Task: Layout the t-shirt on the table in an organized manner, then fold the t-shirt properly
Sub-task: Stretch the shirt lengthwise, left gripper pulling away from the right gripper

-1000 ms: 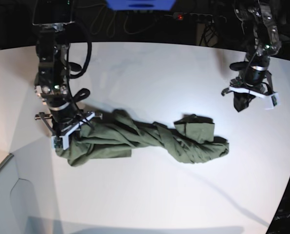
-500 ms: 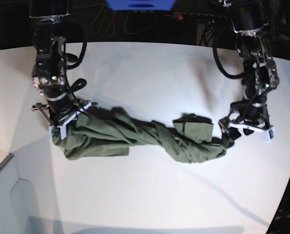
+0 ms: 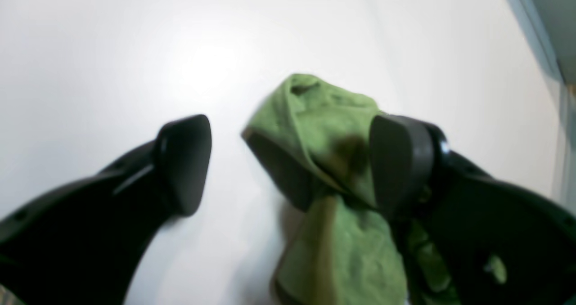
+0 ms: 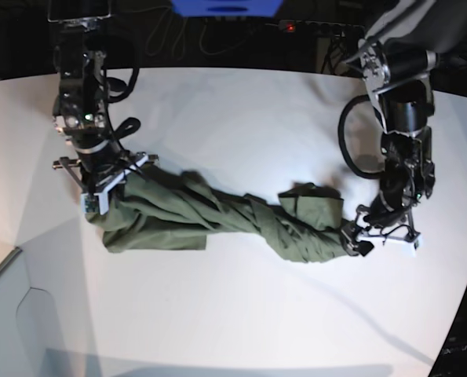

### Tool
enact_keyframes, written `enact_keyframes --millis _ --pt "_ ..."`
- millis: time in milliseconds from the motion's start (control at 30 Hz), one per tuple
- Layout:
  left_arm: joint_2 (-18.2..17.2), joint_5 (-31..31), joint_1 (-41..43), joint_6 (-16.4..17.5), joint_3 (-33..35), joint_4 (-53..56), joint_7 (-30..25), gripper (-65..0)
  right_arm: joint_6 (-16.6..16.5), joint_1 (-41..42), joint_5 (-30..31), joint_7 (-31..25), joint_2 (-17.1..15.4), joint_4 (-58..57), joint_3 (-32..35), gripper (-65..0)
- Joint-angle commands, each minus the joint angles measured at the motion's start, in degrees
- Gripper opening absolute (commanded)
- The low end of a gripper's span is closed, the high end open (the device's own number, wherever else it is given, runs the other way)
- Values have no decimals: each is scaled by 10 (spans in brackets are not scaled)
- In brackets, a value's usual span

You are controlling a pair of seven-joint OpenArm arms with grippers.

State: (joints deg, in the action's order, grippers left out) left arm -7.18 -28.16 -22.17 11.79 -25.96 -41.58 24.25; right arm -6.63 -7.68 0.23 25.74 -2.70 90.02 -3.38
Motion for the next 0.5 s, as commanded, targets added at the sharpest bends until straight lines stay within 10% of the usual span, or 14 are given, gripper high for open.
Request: enact_keyframes --millis 0,167,400,467 --pt "-5 -5 -20 6 1 0 -9 -124 3 5 1 -14 -2 10 -1 -650" --pt "-4 -5 -27 6 16 8 -10 -160 3 4 0 -14 -2 10 -1 -650" --pt "-4 -6 -24 1 99 12 -108 -645 3 4 -1 -14 -2 10 -1 -650" --pt "-7 -8 -23 1 103 20 -109 -649 3 4 -1 -14 -2 9 -1 -650"
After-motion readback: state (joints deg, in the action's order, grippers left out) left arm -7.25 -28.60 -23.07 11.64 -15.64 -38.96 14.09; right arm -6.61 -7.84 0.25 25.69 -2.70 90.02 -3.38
